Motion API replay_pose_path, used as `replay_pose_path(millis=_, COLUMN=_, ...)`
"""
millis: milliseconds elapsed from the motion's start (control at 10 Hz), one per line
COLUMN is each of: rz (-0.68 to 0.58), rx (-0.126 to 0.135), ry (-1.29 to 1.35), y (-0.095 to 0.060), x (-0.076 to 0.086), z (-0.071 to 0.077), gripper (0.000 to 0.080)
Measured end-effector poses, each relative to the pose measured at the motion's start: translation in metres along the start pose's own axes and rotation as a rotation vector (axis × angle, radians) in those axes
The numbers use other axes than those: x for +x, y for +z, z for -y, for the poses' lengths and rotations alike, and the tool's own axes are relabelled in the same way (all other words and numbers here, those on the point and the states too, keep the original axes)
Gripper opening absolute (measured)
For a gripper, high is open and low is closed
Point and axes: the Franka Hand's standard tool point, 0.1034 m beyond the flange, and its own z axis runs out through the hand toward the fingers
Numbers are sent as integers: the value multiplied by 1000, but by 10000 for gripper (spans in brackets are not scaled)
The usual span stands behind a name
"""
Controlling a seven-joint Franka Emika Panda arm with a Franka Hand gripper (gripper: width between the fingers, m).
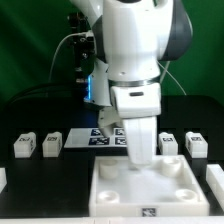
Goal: Assemble one leg
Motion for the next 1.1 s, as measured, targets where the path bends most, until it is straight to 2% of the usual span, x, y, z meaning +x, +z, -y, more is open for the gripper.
replay_pose_path(millis=100, rz=-14, rx=-21, ry=-14, y=1, x=12, z=-13, gripper=61)
replay_pose_path(millis=200, rz=-21, rx=-38, ry=-20, y=1, x=17, z=-19, gripper=61)
replay_pose_path(millis=300, rz=-24, rx=-44, ry=-14, y=1, x=20, z=-20, gripper=61)
replay_pose_path(millis=400, rz=-25, rx=-44, ry=1, y=1, x=26, z=-21, gripper=61)
replay_pose_path(millis=600, rz=-20, rx=-33, ry=9, y=1, x=26, z=-21, gripper=61)
replay_pose_path(millis=800, rz=-21, rx=-32, ry=10, y=1, x=25, z=-21, gripper=61)
replay_pose_path(millis=900, rz=-21, rx=-32, ry=11, y=2, x=25, z=-21, gripper=130)
replay_pose_path(millis=1000, rz=-21, rx=-32, ry=11, y=2, x=25, z=-21, gripper=330)
replay_pose_path(millis=1100, rz=-21, rx=-32, ry=12, y=2, x=25, z=-21, gripper=330)
